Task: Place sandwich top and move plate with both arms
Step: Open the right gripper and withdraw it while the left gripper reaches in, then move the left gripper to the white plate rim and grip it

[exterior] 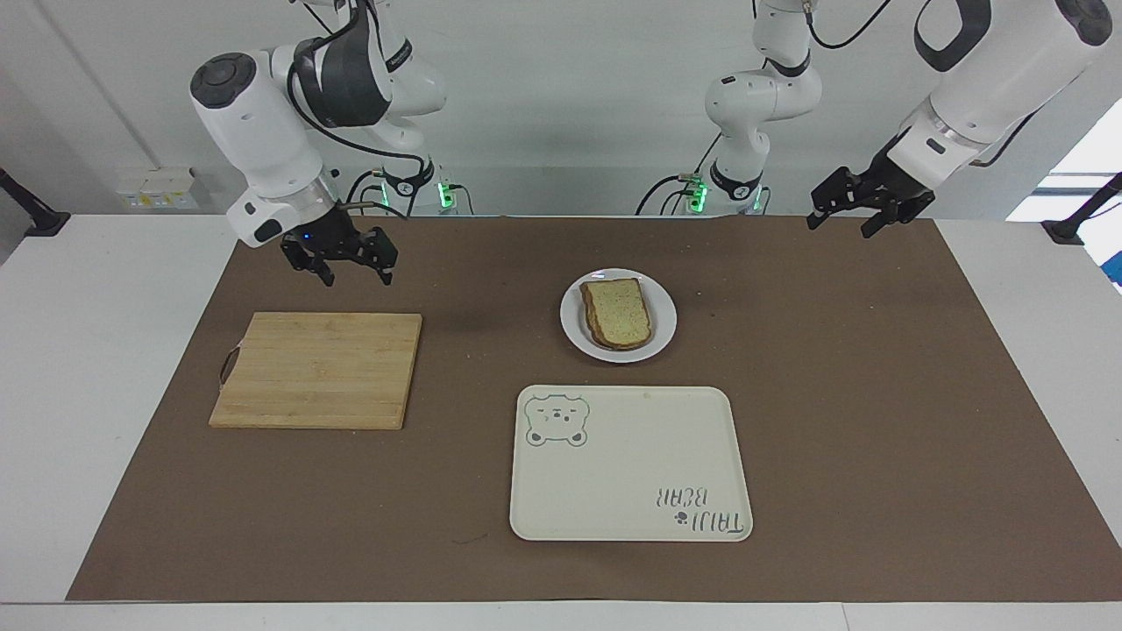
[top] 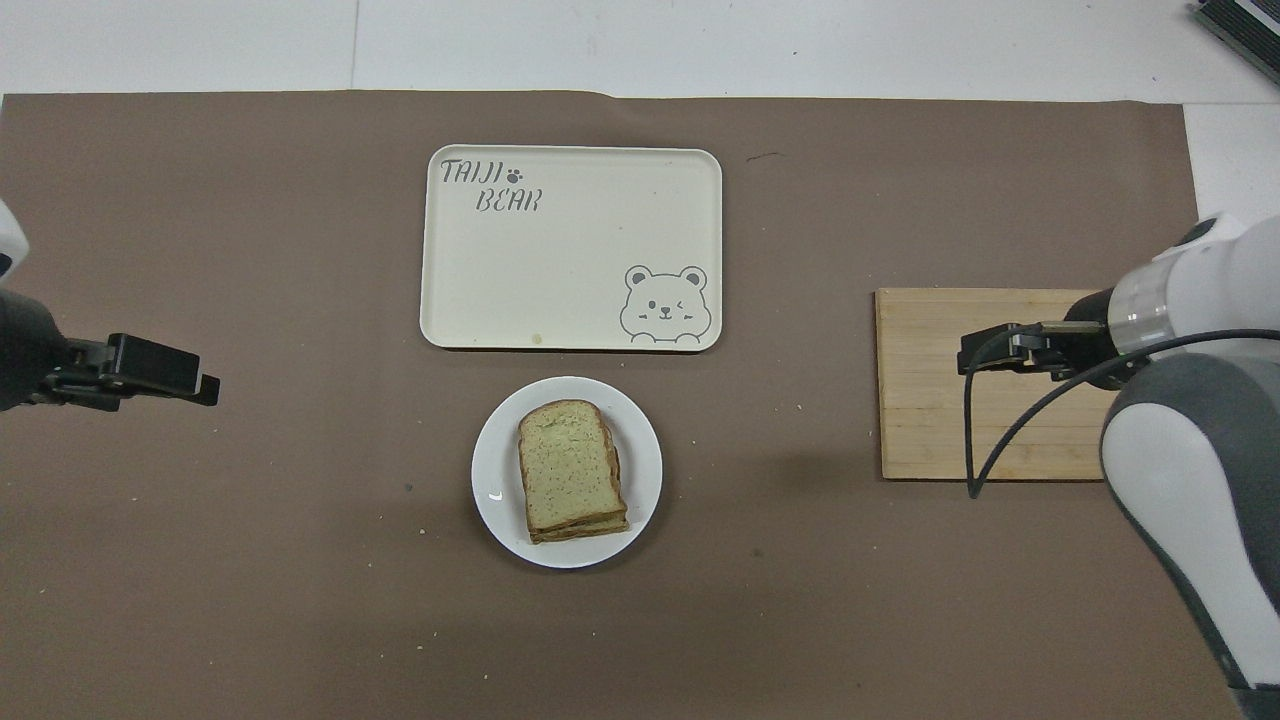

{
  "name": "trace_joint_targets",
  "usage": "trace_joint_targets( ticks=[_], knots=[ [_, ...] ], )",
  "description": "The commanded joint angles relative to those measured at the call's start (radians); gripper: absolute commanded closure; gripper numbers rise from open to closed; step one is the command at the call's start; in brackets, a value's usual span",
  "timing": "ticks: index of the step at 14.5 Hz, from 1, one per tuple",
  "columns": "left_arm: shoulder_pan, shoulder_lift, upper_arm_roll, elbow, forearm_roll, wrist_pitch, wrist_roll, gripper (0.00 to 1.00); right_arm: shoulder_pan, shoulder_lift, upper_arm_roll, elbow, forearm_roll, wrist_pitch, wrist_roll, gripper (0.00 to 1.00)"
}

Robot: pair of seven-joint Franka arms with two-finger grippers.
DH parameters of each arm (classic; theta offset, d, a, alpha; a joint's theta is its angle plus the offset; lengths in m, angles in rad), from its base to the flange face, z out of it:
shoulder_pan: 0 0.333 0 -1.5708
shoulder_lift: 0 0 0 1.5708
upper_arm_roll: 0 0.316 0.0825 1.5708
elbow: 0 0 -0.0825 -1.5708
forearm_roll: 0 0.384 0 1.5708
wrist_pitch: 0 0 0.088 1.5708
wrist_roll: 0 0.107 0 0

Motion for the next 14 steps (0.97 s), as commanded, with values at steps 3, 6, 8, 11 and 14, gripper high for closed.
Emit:
trace_joint_targets(
  ticks=[3, 6, 8, 11, 14],
  knots=[
    [0.045, -0.087, 0.011, -0.256, -0.128, 0.16, 0.126, 0.0, -0.038, -0.017, 0.006, 0.096, -0.055, -0.086, -0.039, 0.0],
    [0.037, -0.089, 0.011, -0.384, -0.213, 0.271, 0.201, 0.0, -0.027, -0.046, 0.015, 0.096, -0.078, -0.086, -0.025, 0.0],
    [0.034, -0.086, 0.009, -0.472, -0.258, 0.359, 0.242, 0.0, -0.022, -0.054, 0.025, 0.1, -0.101, -0.081, -0.007, 0.0],
    [0.008, -0.061, 0.009, -0.613, -0.454, 0.507, 0.402, 0.0, -0.027, -0.051, 0.024, 0.171, -0.122, -0.113, -0.006, 0.0],
    [-0.098, -0.034, 0.009, -0.695, -0.591, 0.642, 0.43, 0.0, -0.038, -0.04, 0.024, 0.265, -0.127, -0.199, -0.008, 0.0]
  ],
)
